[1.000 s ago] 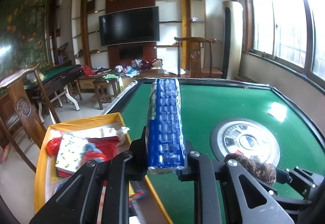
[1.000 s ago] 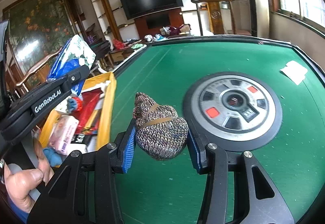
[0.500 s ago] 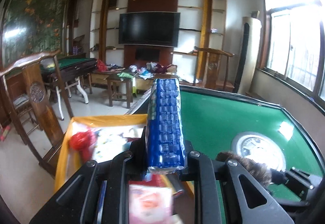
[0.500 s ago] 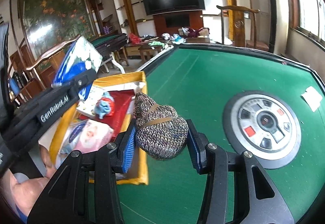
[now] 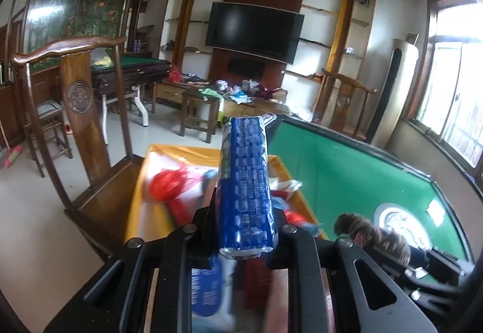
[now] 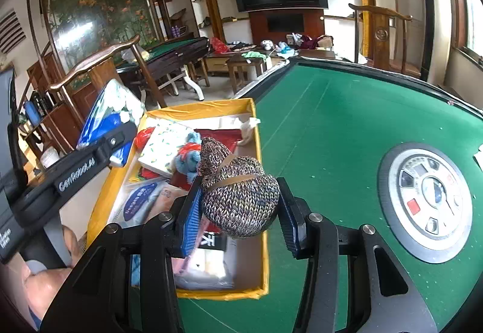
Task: Organize soft objects
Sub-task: 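Carry the blue bundle and beanie to the tray and lower them inside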
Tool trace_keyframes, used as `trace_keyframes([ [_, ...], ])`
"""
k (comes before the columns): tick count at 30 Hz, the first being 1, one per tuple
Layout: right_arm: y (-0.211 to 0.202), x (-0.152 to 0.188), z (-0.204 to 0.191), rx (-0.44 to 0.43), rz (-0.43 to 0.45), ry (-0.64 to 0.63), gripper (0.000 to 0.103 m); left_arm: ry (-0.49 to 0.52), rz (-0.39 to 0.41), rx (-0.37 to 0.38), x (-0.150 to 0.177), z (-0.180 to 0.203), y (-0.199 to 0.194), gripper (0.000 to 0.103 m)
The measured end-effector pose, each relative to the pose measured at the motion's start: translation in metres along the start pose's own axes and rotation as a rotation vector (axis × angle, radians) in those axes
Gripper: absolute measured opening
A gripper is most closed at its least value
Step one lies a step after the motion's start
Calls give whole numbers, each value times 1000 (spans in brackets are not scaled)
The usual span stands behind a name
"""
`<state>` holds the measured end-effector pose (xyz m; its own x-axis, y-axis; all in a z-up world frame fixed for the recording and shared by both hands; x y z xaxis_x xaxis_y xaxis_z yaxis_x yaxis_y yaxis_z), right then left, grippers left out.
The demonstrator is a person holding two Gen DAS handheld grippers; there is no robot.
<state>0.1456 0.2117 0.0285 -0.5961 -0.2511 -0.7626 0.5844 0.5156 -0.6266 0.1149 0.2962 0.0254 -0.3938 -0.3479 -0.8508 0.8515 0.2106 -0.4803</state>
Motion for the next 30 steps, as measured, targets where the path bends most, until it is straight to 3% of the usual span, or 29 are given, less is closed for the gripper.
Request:
trace_keyframes([
  [14, 58, -12, -25, -53, -89, -12, 46, 67, -128, -89, 27, -14, 24, 20],
  [30, 95, -25, -40, -45, -110, -43, 46, 95, -134, -112, 28, -13, 25, 20],
])
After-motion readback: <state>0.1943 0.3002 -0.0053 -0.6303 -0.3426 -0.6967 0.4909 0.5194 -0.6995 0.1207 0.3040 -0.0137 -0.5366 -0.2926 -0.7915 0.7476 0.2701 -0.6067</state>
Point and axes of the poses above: each gripper's, at about its wrist camera, not at the fingertips, and y roughly the way its jaws point, z to its right, x to its underside, the point moved 10 cm from there along y, roughly the way its jaws point, and after that the axes turned 1 degree about -y, right-handed, at the moved point
